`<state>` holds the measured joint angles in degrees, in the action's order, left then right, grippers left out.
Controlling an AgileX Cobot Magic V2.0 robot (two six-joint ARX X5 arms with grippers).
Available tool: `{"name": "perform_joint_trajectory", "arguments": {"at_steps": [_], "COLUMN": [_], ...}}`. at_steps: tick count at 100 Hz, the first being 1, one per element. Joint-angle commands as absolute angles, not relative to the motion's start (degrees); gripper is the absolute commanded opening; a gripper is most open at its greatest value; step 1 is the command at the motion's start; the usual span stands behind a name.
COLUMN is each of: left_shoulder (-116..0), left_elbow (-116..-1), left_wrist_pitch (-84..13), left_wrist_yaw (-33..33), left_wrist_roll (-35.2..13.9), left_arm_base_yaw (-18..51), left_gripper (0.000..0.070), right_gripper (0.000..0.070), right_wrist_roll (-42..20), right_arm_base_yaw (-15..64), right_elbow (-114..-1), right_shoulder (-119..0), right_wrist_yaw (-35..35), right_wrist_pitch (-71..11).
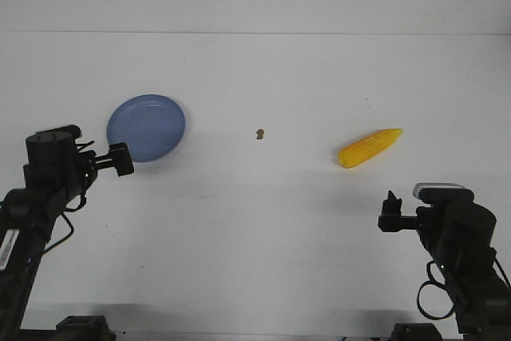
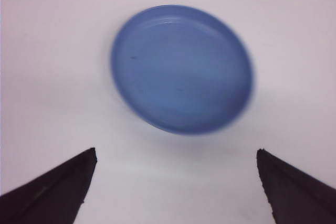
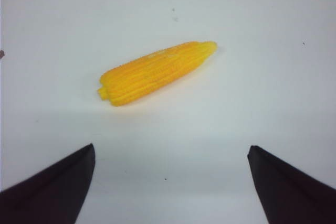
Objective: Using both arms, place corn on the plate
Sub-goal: 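Reach the left gripper forward to the rim of the blue plate, then grip the plate rim with the left gripper and drag it toward the table center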
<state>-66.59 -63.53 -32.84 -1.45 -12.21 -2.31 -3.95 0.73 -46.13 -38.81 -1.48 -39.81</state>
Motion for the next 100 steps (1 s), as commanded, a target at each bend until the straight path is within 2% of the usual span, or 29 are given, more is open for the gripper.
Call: {"name": "perform_joint_trajectory", "arguments": {"at_steps": [1,31,55,92,100], "left_shoulder": [-72.38,-95.42,-107.44,-112.55,-112.55], "left_elbow": [-65.84,-77.49,-85.12,-86.19,-86.19], "left_wrist_pitch": [-31.92,-30.35,-30.30,-30.22,-30.17], "left_wrist_yaw": [-1.50,-1.50,-1.48,-1.48,-1.48], "left_wrist_roll": [-12.53,-10.76,-9.48,-9.48,-9.48], "left_arm_base_yaw": [-3.62,-7.88,-8.25,-8.29,-8.29], "left_gripper": [0.0625,0.0625,0.0625,0.0622,0.0581], "right_gripper": [0.0612,0.0612,0.0612,0.0612,0.0612], "right_wrist_roll": [-4.49,-4.49,-4.49,-4.49,-4.49], "right_arm_base_yaw": [0.80,0.80,0.80,0.80,0.80], "right_elbow": [-47.05,-47.05,-47.05,-47.05,-47.05], "right_shoulder": [-39.05,-39.05,-39.05,-39.05,-39.05], "right_wrist_yaw": [-1.50,-1.50,-1.50,-1.50,-1.50], "right_wrist_pitch": [-39.05,-39.03,-39.03,-39.03,-39.00]}}
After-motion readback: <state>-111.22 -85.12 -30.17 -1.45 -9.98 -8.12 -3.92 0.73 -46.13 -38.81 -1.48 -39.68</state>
